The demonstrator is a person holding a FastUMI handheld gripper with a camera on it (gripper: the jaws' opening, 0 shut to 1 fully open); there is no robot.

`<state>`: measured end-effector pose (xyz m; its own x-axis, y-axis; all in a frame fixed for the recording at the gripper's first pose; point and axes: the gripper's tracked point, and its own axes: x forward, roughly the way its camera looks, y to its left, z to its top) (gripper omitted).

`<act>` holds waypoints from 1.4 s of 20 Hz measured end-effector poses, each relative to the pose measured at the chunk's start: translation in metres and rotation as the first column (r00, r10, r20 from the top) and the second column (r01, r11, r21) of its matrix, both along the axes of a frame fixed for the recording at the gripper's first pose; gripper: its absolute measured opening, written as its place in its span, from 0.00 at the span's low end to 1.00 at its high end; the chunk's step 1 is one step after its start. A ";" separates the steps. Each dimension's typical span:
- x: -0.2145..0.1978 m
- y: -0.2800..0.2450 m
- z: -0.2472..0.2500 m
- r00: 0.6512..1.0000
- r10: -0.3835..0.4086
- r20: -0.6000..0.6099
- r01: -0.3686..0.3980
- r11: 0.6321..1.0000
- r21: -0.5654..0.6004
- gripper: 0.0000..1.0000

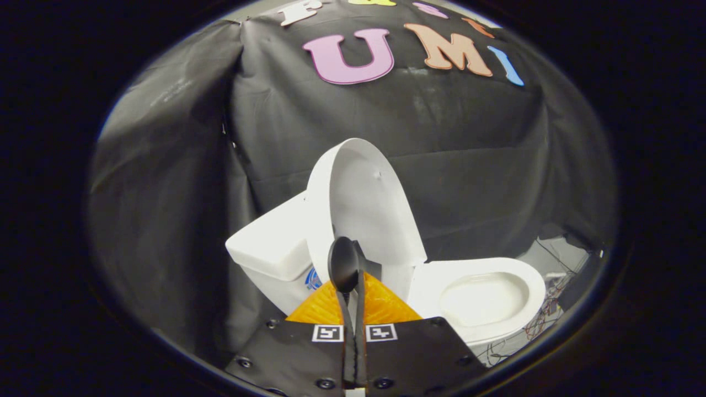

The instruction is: Open the toilet lid.

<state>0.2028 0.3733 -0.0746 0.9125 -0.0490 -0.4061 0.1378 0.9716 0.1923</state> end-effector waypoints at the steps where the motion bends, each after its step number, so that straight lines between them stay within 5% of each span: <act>1: -0.002 -0.004 0.000 1.000 -0.009 0.004 0.009 1.000 0.001 0.01; 12: -0.037 -0.032 0.011 0.997 0.059 0.044 -0.057 0.998 -0.034 0.01; 21: -0.066 -0.035 0.083 0.967 0.074 0.244 -0.084 0.996 0.032 0.05; 28: -0.090 -0.080 0.088 0.970 0.030 0.240 -0.020 0.999 -0.044 0.65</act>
<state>0.1132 0.2938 0.0135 0.9842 -0.0371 -0.1731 0.0682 0.9818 0.1772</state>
